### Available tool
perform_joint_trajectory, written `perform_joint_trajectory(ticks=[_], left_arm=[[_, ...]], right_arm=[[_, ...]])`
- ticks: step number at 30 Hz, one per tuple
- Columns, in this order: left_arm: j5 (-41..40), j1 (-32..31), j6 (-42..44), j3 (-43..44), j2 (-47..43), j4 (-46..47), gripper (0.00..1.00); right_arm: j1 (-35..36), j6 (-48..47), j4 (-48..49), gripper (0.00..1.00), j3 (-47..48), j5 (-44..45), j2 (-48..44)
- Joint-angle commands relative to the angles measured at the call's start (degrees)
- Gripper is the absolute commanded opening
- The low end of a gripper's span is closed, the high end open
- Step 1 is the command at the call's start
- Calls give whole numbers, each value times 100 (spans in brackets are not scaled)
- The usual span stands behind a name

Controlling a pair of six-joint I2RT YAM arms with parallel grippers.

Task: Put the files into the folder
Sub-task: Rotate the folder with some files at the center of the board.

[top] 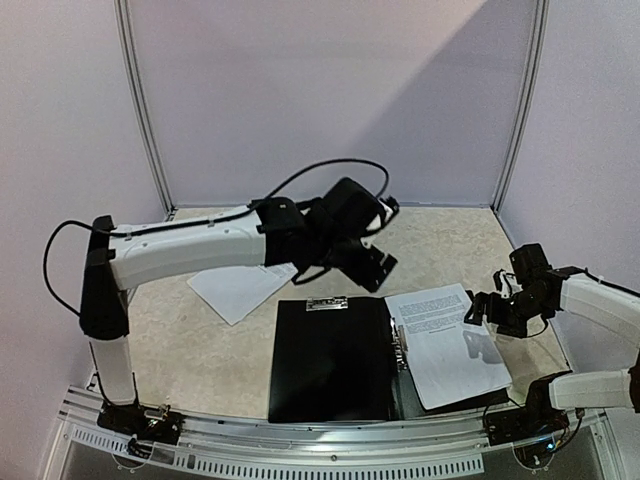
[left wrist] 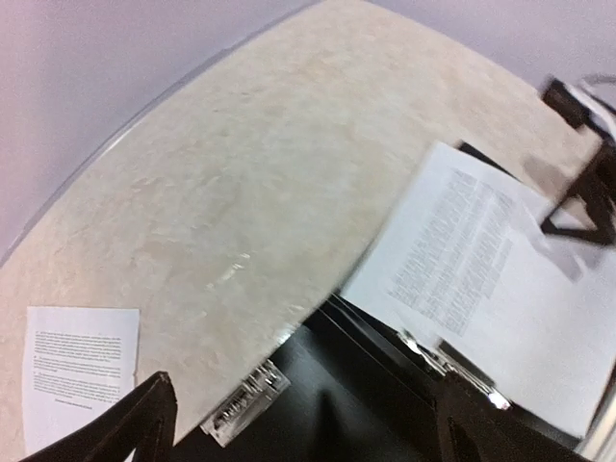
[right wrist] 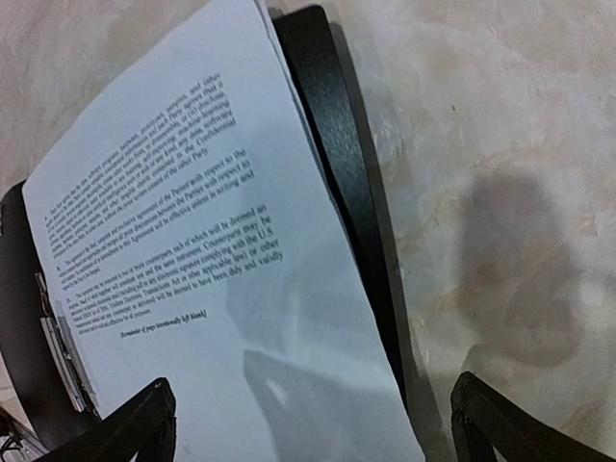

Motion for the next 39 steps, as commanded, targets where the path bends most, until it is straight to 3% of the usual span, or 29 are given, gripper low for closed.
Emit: perform_joint_trajectory(ticks=[1,6,19,32,39], left_arm=[[773,518,-273,29,341,262,93],[834,603,-14,-377,310,392,92],[1234,735,75,-1513,-209,1133,92],[1490,738,88,-1673,-278,1199,91],[1368,766,124,-1551,-155,1121,91]], right_arm=[[234,266,-809,99,-81,239,-199],[326,271,-1527,99,-44,793,-354],[770,676,-2270,99,-250,52,-460],[1033,956,-2330,99,-300,-325,-645],[1073,843,-2673,99,-192,-3,-686]])
